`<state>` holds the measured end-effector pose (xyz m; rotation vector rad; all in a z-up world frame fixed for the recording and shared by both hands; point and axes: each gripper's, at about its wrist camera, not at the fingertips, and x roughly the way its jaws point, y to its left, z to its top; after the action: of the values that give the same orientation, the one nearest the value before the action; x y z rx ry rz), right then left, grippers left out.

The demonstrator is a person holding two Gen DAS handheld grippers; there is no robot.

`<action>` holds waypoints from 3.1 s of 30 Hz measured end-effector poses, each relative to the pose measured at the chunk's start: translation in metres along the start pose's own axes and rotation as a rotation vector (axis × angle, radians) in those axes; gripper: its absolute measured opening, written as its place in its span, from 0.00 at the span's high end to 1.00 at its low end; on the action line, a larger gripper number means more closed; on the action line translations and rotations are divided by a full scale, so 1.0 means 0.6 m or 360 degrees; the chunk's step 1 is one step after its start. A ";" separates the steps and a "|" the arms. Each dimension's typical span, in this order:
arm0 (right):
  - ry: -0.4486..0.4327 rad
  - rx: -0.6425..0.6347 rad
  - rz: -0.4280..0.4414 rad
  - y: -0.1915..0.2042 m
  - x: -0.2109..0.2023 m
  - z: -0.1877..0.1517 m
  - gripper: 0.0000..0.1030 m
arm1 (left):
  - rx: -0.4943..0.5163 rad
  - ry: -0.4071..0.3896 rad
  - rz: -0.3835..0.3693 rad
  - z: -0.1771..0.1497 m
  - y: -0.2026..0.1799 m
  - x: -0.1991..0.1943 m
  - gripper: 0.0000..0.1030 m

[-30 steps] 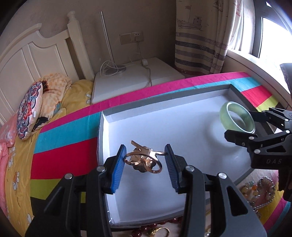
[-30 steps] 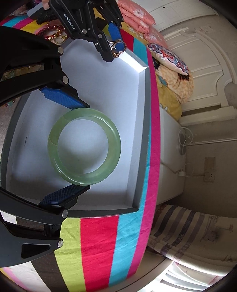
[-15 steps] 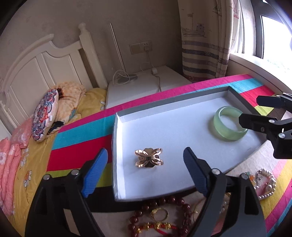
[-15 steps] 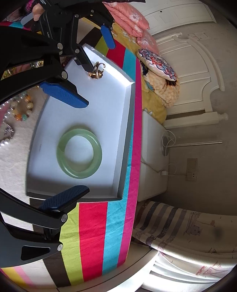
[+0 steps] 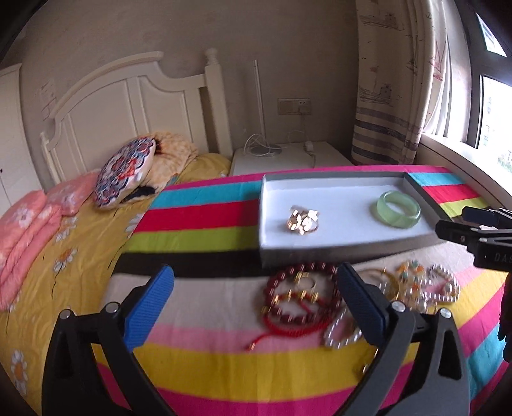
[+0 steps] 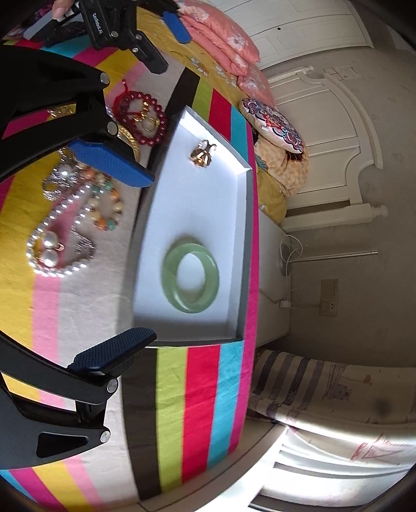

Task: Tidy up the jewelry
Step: 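Withdraw both tools from the tray back toward the jewelry pile, then grasp the gold bangle with the right tool while the left tool grasps the dark red bead bracelet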

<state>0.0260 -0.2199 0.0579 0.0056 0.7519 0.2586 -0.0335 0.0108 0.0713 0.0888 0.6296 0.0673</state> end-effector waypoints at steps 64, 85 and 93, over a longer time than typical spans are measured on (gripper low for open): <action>0.0057 -0.0265 0.0417 0.070 -0.046 -0.109 0.40 | -0.0109 0.0491 -0.0309 -0.013 -0.003 0.129 0.02; 0.0034 -0.0195 0.0478 0.055 -0.047 -0.112 0.40 | -0.0035 0.0469 -0.0379 0.006 0.032 0.154 0.59; 0.0042 -0.0193 0.0469 0.058 -0.047 -0.112 0.40 | 0.0106 0.0499 -0.0333 0.016 0.002 0.177 0.64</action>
<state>-0.0472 -0.1987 0.0312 -0.0021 0.7601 0.5855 0.0578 0.0211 0.0172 0.0772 0.9513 -0.1447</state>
